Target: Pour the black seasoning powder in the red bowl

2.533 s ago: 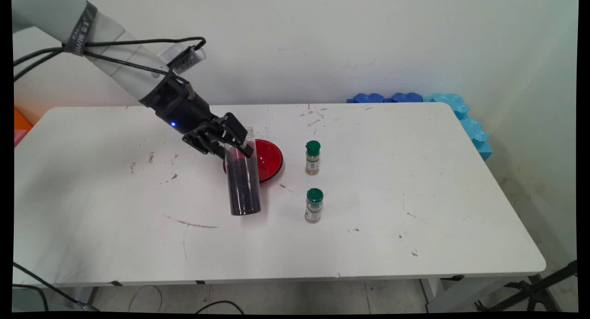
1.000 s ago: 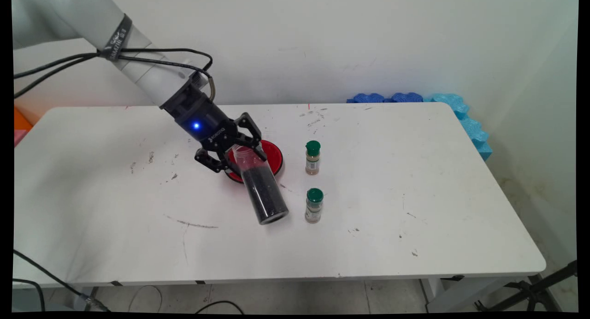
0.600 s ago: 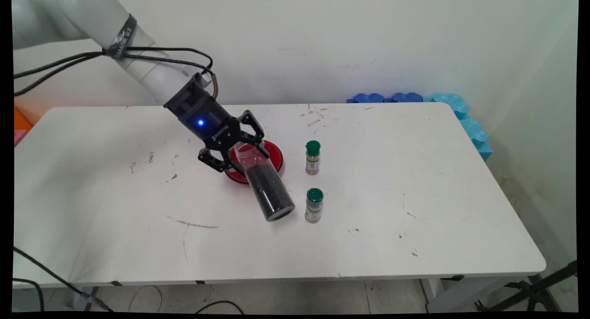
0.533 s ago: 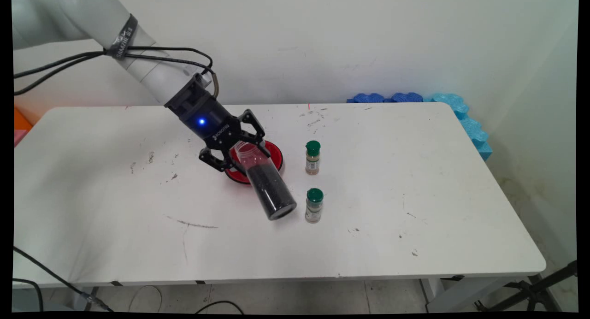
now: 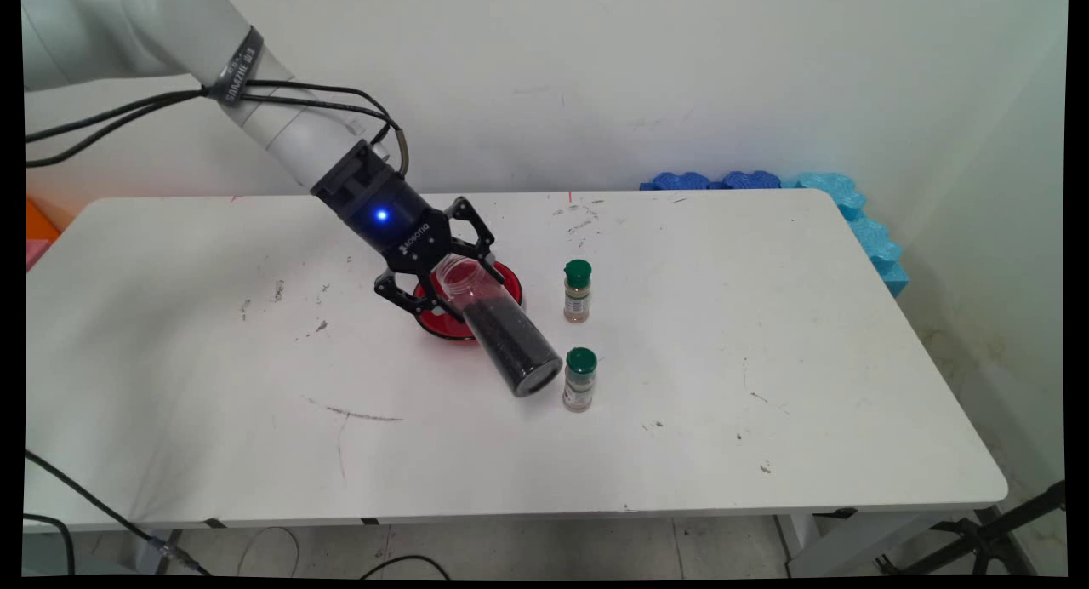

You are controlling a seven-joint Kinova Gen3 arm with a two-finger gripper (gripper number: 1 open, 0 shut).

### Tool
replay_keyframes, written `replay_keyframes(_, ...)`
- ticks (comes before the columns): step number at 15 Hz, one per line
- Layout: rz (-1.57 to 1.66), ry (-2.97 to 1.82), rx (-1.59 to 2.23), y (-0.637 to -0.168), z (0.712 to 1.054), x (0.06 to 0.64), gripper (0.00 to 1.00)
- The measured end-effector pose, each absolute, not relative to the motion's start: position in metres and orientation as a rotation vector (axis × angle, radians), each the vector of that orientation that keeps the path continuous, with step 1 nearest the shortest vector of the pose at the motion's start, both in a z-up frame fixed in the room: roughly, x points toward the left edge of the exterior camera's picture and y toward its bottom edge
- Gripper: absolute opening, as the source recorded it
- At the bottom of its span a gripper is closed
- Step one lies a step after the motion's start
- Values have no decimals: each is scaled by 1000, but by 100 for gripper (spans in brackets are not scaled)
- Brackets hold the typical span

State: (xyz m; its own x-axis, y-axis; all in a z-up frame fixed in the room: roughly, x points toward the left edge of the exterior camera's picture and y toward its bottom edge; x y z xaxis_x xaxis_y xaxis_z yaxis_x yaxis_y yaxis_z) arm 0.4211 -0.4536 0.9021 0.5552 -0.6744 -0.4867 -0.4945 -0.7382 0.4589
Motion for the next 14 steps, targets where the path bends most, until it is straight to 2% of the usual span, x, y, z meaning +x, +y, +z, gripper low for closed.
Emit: replay_keyframes(14,-1115,-655,2665,-471,895,429,0)
